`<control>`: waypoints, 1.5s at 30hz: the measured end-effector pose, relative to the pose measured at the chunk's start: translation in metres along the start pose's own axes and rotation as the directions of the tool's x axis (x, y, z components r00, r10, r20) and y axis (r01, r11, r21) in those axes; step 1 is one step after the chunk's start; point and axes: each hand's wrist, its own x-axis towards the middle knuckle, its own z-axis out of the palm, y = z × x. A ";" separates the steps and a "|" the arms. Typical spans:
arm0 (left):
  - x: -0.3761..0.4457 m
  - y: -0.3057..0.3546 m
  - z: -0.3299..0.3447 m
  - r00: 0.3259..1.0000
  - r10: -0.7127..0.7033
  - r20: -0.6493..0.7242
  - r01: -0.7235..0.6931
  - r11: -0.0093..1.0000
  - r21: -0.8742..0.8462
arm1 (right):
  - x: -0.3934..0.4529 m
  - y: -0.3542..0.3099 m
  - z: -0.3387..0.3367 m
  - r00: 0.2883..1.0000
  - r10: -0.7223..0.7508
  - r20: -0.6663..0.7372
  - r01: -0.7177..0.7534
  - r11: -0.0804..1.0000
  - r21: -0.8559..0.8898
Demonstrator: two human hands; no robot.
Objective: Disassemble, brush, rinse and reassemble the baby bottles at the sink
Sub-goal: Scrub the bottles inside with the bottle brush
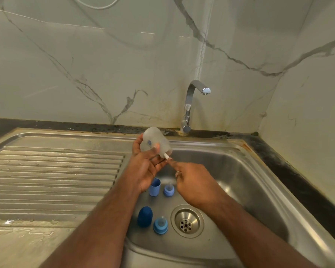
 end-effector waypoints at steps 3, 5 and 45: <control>-0.001 -0.001 0.002 1.000 -0.011 0.008 0.011 1.000 -0.014 | -0.004 0.009 -0.005 0.996 -0.056 -0.073 0.058 0.998 0.026; -0.001 -0.002 0.004 1.000 -0.013 0.001 0.013 1.000 -0.026 | -0.005 0.011 -0.005 0.995 -0.034 -0.099 0.022 0.992 -0.124; -0.004 0.000 0.005 0.995 -0.039 0.092 0.044 0.997 -0.062 | -0.002 0.012 -0.015 0.964 0.203 0.170 -0.259 0.592 0.763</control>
